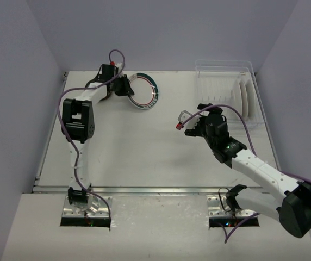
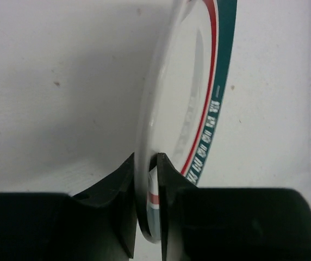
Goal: Unload the plates from the dish rack
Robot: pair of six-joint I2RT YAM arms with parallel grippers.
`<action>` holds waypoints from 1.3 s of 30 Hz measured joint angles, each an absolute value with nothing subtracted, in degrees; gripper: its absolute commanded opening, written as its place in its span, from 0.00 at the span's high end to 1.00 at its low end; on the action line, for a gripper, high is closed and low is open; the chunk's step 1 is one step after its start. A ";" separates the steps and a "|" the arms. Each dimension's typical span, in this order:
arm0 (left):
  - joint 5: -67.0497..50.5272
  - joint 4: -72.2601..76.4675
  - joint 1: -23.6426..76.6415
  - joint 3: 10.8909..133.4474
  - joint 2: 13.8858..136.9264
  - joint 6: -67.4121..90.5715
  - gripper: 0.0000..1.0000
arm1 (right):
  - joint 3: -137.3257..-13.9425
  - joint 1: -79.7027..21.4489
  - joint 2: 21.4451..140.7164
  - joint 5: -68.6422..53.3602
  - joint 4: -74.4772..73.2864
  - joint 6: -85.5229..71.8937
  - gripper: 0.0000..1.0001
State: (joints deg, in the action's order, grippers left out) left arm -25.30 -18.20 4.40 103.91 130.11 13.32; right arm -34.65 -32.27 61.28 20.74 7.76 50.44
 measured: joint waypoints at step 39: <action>-2.26 -25.35 7.59 115.97 139.24 9.79 0.48 | -51.01 -20.46 64.99 20.17 -8.40 31.72 0.01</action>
